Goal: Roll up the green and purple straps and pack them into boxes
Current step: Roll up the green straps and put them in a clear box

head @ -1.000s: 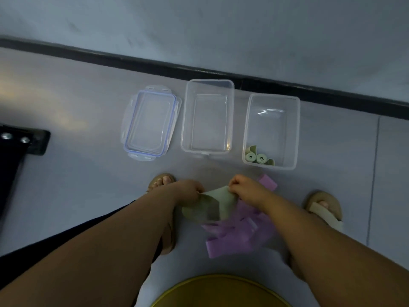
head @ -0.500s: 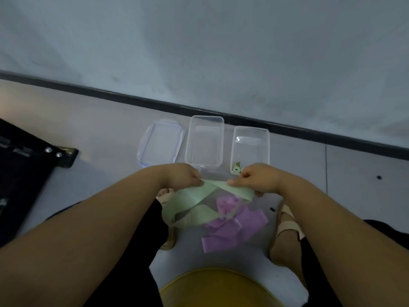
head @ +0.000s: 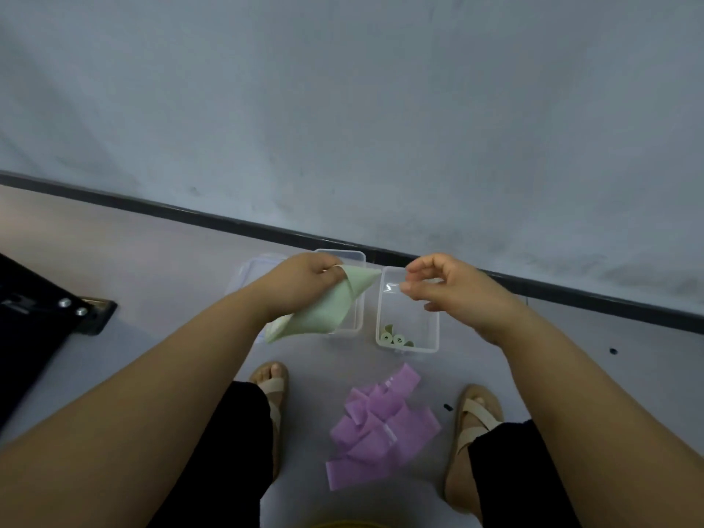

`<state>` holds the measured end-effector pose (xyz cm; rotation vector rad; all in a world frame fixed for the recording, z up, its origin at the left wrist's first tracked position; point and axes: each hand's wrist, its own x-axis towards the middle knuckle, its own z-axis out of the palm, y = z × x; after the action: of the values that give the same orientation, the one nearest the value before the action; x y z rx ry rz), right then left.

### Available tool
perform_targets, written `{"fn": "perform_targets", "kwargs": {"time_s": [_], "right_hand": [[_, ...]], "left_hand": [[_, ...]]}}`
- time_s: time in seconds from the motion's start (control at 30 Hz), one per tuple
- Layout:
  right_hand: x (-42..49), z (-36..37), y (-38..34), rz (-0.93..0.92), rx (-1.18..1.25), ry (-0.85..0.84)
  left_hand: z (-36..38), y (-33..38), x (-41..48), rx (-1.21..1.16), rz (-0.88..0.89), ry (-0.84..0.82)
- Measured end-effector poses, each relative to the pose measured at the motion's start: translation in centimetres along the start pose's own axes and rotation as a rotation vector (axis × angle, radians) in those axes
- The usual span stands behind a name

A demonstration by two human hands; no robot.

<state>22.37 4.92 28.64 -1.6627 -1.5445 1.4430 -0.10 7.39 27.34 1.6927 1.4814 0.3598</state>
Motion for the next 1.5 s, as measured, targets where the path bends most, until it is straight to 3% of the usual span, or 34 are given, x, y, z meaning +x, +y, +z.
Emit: {"fn": "perform_targets", "kwargs": {"time_s": [0.1, 0.23, 0.37, 0.43, 0.7, 0.8, 0.97, 1.1, 1.2, 1.37, 1.5], "right_hand": [[1.0, 1.1, 0.4, -0.019, -0.007, -0.046], [2.0, 1.4, 1.1, -0.038, 0.214, -0.182], [2.8, 0.5, 1.3, 0.025, 0.238, 0.022], [3.4, -0.4, 1.1, 0.055, 0.360, 0.130], [4.4, -4.2, 0.5, 0.055, 0.996, 0.175], [5.0, -5.4, 0.8, 0.032, 1.106, 0.181], [6.3, -5.1, 1.8, 0.091, 0.929, 0.211], [7.1, -4.9, 2.9, 0.139, 0.382, 0.383], [7.3, -4.6, 3.4, 0.118, 0.147, 0.400], [7.5, -4.3, 3.2, 0.061, 0.047, 0.367], [7.0, -4.9, 2.8, 0.093, 0.123, 0.209]], "left_hand": [[0.2, 1.9, 0.6, -0.039, 0.060, -0.015], [0.9, 3.1, 2.2, -0.193, 0.073, -0.010], [2.2, 1.5, 3.9, -0.392, -0.071, 0.106], [2.9, 0.7, 4.2, -0.454, -0.172, 0.048], [2.9, -0.8, 5.5, -0.200, -0.154, -0.258], [3.1, -1.9, 6.0, -0.119, -0.175, -0.334], [2.1, -3.5, 7.1, -0.248, -0.324, -0.220], [0.9, -4.5, 7.7, -0.249, -0.469, -0.178], [0.6, -5.0, 8.1, -0.327, -0.498, -0.125], [-0.2, -5.6, 9.1, -0.817, -0.453, 0.047], [-1.6, -5.6, 9.2, -1.186, -0.468, 0.165]]}}
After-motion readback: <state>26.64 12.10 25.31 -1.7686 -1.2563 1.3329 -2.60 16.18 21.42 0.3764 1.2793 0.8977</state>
